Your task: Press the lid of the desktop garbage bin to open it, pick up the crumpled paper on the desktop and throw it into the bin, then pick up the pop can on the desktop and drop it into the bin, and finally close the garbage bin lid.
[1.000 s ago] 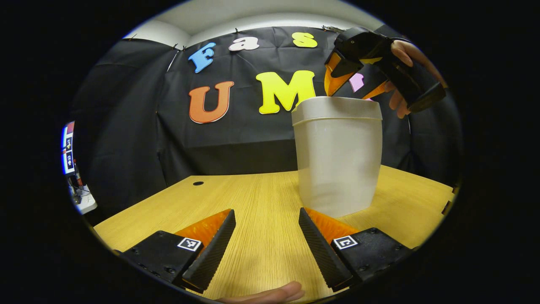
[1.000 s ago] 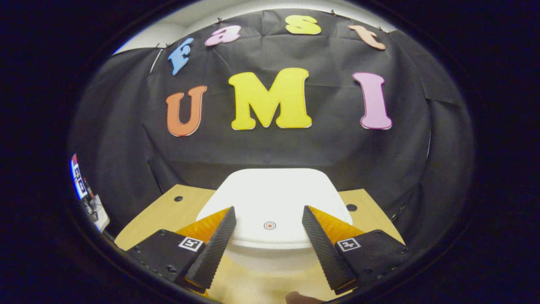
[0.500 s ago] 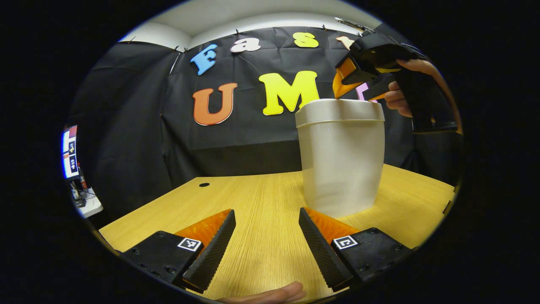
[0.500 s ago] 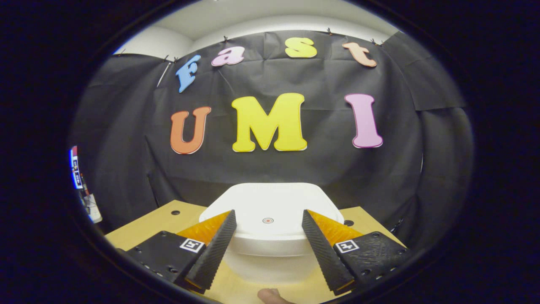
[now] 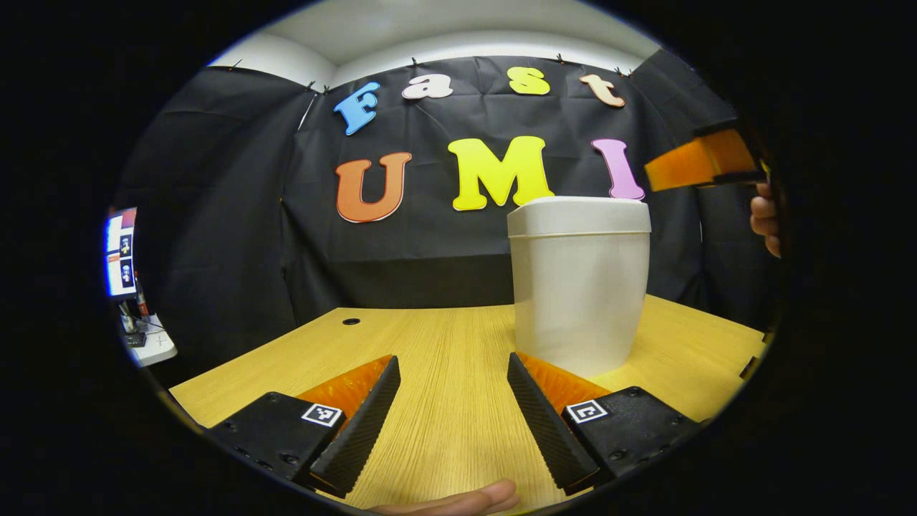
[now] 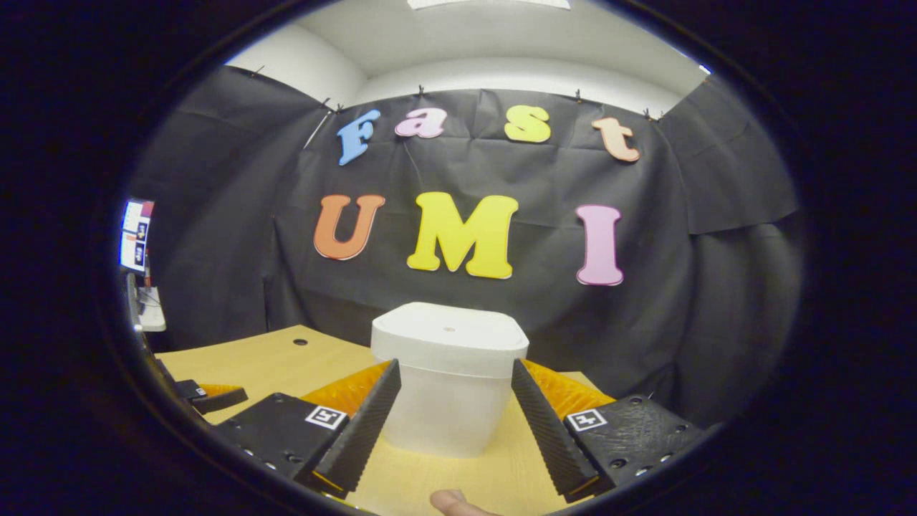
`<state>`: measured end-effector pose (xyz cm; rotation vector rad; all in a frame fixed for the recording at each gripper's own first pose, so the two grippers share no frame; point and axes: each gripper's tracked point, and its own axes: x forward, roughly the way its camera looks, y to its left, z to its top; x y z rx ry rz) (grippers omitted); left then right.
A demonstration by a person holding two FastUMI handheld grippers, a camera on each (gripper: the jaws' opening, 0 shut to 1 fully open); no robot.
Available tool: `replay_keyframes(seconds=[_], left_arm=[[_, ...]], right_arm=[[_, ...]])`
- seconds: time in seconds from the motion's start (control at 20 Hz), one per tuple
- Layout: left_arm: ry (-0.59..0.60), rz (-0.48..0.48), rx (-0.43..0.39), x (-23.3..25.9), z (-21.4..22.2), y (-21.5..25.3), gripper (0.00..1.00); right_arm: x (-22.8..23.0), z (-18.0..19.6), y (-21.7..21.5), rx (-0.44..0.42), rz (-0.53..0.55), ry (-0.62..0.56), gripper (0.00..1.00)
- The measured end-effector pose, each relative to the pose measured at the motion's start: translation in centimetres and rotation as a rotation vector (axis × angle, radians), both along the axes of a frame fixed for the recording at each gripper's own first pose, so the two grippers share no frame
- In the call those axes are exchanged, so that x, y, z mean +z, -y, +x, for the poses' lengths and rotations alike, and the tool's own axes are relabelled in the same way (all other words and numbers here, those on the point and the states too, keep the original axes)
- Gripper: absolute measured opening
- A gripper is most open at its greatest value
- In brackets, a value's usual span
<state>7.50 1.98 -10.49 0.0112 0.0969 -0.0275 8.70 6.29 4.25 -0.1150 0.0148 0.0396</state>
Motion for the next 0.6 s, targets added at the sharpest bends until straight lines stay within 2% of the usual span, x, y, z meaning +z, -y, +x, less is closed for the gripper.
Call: replay_keyframes(seconds=[0.1, 0.2, 0.25, 0.3, 0.4, 0.6], left_arm=[[0.002, 0.015, 0.007, 0.6, -0.6, -0.4, 0.97], [-0.001, 0.035, 0.032, 1.3, -1.5, -1.0, 0.97], [-0.002, 0.04, 0.033, 1.7, -2.0, -0.9, 0.97], [-0.004, 0.039, 0.032, 2.0, -2.5, -0.8, 0.97], [-0.011, 0.037, 0.019, 2.6, -3.6, -0.1, 0.97], [0.046, 0.035, -0.005, 4.8, -5.1, 1.2, 0.97]], right_arm=[[-0.9, -2.7, 0.3, 0.014, 0.0, 0.0, 0.95], [-2.5, -5.2, 1.5, -0.006, 0.013, -0.026, 0.98], [-3.1, -6.3, 1.8, -0.003, 0.014, -0.022, 0.95], [-3.7, -7.5, 2.1, 0.003, 0.005, -0.025, 0.98], [-4.7, -9.4, 3.7, -0.023, -0.009, -0.024, 0.95], [-6.3, -12.3, 5.6, -0.01, 0.013, -0.014, 0.98]])
